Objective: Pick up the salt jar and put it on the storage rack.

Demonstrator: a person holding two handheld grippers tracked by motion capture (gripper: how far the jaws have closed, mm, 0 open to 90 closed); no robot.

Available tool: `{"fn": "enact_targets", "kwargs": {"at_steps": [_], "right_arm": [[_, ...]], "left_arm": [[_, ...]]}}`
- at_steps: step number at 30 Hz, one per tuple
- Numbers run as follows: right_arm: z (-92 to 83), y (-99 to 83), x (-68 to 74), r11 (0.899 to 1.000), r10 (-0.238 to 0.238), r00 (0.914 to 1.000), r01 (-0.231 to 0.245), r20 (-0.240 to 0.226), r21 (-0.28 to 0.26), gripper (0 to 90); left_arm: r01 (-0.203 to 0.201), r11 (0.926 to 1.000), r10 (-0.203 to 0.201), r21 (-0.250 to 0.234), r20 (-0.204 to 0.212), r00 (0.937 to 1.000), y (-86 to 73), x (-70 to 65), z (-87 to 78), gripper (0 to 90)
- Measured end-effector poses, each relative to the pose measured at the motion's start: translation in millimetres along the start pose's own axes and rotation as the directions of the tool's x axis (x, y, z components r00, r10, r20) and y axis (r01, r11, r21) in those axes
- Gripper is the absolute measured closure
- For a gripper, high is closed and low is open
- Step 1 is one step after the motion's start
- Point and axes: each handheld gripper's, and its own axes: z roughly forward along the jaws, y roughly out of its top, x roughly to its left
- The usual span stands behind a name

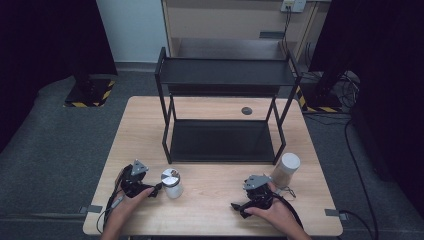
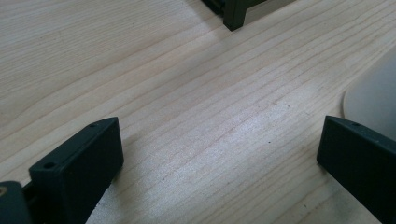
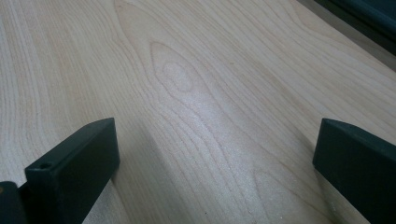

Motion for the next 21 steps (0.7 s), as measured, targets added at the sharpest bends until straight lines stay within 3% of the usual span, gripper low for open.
{"fn": "enact_targets", "kwargs": {"at_steps": [11,21], "right_arm": [[-0.1,-0.1,0.4,1.000,0.001,1.0000,-0.001,0.002,0.000,1.1],[-0.1,-0.2,0.5,1.000,0.002,1.0000,-0.002,0.002,-0.001,1.1]], "left_arm": [[-0.003,1.0000,0.003,0.000,0.003,1.0000,-0.1,0.6,-0.1,0.0],[-0.036,0.9993,0.036,-0.004,0.027,0.9990,-1.8,4.7,-1.6,0.0]]}}
